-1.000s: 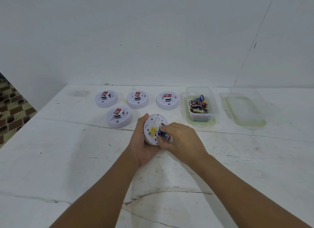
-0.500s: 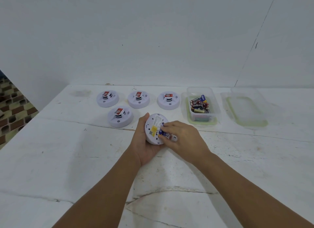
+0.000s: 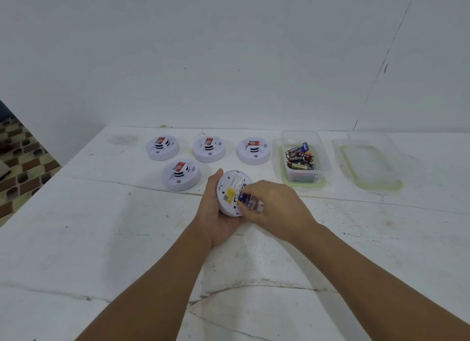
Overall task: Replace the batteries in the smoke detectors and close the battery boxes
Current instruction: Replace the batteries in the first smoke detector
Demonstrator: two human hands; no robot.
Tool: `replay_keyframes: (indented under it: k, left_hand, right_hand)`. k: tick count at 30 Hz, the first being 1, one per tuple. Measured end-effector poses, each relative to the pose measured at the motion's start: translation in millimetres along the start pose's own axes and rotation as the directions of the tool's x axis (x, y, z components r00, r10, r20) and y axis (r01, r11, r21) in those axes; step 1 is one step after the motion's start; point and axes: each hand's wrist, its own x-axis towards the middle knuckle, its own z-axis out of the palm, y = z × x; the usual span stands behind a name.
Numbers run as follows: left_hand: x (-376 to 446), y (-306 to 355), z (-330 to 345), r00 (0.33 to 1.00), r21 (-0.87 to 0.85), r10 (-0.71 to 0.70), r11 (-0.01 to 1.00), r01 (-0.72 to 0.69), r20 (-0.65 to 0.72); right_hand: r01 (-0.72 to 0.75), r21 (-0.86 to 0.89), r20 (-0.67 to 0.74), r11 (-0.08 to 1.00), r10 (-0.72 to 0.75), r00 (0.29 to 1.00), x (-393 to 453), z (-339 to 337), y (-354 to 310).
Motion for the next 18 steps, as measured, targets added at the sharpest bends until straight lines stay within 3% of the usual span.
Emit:
replay_keyframes:
  k: [9, 18]
  left_hand:
    - [-2.0, -2.1, 4.1, 1.000, 0.025, 0.026, 0.999, -0.026, -0.012]
    - [-2.3, -0.2, 5.9, 1.000, 0.032, -0.002, 0.999, 0.002, -0.014]
  right_hand:
    - [0.009, -0.023, -0.099, 1.000, -0.011, 0.995, -5.8, 6.7, 1.1]
    - [0.006, -0.077, -0.077, 0.997, -0.012, 0.997, -2.1, 6.2, -1.6]
